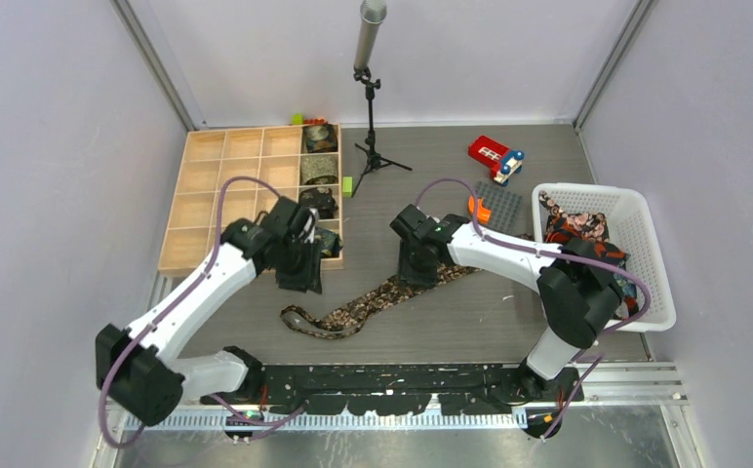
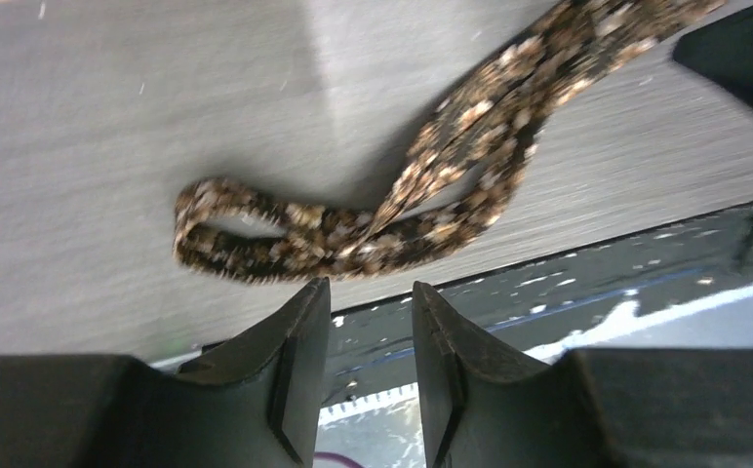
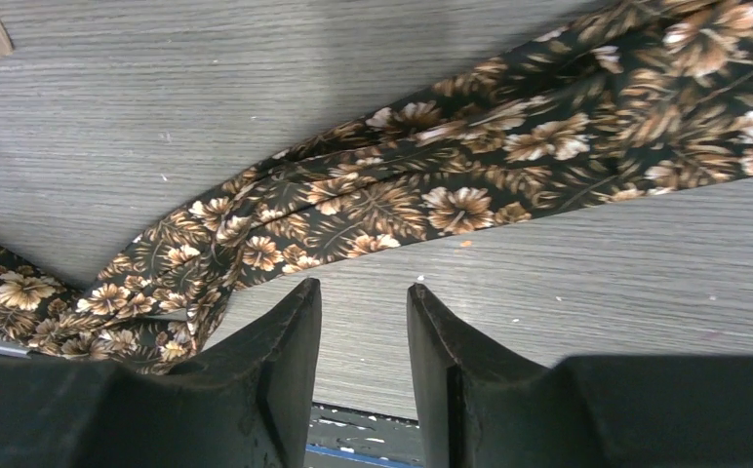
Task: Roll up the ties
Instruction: Flatten out the tie at the center of the board.
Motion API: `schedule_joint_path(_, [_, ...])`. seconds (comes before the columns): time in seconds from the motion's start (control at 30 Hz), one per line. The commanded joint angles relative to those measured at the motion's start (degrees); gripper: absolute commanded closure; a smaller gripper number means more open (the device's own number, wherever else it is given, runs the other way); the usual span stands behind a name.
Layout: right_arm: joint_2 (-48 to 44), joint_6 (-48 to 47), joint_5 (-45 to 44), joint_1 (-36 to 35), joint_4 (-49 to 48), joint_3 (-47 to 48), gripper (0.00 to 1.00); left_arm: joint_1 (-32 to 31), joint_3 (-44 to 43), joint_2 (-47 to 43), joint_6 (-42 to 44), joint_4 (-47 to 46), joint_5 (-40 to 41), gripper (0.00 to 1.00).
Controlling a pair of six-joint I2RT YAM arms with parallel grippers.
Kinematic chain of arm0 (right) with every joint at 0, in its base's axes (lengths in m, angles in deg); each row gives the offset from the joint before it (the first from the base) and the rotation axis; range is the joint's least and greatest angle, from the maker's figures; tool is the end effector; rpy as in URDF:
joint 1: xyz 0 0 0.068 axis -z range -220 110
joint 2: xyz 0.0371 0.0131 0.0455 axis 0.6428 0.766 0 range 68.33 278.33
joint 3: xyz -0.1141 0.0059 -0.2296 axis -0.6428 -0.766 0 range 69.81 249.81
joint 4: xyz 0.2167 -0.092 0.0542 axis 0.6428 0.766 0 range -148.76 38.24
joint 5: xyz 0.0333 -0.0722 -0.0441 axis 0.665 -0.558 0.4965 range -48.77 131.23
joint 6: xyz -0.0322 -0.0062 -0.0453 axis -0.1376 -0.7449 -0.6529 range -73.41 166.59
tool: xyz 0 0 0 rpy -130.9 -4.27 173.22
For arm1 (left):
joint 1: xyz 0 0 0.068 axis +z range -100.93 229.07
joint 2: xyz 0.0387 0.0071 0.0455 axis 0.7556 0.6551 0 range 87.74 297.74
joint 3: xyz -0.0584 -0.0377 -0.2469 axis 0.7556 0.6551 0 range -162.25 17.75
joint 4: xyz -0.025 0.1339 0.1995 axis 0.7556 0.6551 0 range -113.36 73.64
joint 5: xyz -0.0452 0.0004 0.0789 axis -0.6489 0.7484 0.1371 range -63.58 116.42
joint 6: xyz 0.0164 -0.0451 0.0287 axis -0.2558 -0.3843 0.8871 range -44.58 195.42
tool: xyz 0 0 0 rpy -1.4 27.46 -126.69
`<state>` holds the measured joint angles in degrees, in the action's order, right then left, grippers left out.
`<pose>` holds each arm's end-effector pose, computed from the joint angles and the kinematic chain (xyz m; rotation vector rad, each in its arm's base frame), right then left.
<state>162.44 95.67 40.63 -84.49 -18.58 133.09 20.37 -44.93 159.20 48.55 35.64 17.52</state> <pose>0.2123 0.2080 0.1904 0.1181 2.8851 0.3419 0.1849 -0.1080 0.2691 0.0888 2.8344 -0.4548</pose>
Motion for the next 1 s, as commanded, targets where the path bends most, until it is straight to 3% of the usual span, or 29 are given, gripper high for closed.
schedule_joint_path(0.0, [1.02, 1.37, -1.28, -1.03, -2.37, 2.61, 0.6, -5.9, 8.51, -9.14, -12.53, -0.95, 14.82, 0.63])
schedule_joint_path(0.2, [4.65, 0.73, -1.13, -1.01, -4.03, 1.91, 0.68, -8.55, 17.76, -18.05, -29.55, 1.8, 24.3, 0.65])
schedule_joint_path(0.33, [6.82, 0.23, -2.18, -1.01, -4.29, 1.68, 0.7, -8.55, 21.79, -24.43, -36.19, 1.11, 29.65, 0.64])
schedule_joint_path(0.63, [9.31, -0.69, -4.56, 0.62, -4.15, 0.88, 0.71, -8.4, 25.45, -21.97, -38.04, 0.22, 33.45, 0.64])
schedule_joint_path(0.97, [10.16, -1.61, -4.41, 2.09, -4.15, 0.6, 0.71, -7.09, 29.61, -17.35, -37.81, -7.23, 31.09, 0.7])
